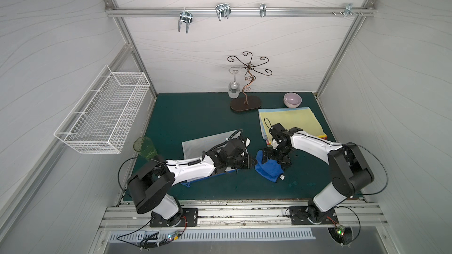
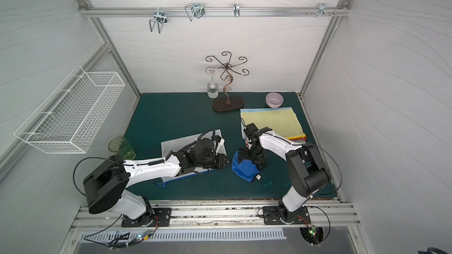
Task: Wipe the document bag
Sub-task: Place the cleaning item at the center of the board.
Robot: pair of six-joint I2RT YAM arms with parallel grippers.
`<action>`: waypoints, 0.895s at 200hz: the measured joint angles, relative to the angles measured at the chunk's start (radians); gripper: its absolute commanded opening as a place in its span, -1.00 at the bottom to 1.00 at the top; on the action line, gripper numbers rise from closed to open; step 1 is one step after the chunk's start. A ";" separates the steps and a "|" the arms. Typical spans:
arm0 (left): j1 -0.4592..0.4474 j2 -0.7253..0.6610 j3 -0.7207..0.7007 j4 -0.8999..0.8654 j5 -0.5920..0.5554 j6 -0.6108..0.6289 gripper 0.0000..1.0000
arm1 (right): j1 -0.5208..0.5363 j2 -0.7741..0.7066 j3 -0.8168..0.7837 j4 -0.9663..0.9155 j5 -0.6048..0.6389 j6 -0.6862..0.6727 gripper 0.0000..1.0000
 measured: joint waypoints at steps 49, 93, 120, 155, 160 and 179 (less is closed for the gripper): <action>-0.027 0.227 0.077 0.114 -0.017 -0.051 -0.32 | -0.007 -0.090 -0.050 -0.019 -0.019 0.024 0.98; -0.029 0.317 0.108 0.114 -0.022 -0.108 -0.32 | -0.015 -0.197 -0.058 -0.068 -0.023 0.037 0.98; -0.031 0.338 0.145 0.088 -0.023 -0.111 -0.32 | -0.024 -0.277 -0.041 -0.141 0.010 0.038 0.98; -0.031 0.344 0.167 0.043 -0.024 -0.105 -0.33 | -0.048 -0.383 0.038 -0.230 0.057 0.034 0.98; -0.031 0.345 0.171 0.039 -0.024 -0.105 -0.34 | -0.050 -0.391 0.044 -0.237 0.062 0.034 0.98; -0.031 0.343 0.170 0.034 -0.032 -0.105 -0.34 | -0.055 -0.417 0.037 -0.246 0.076 0.033 0.98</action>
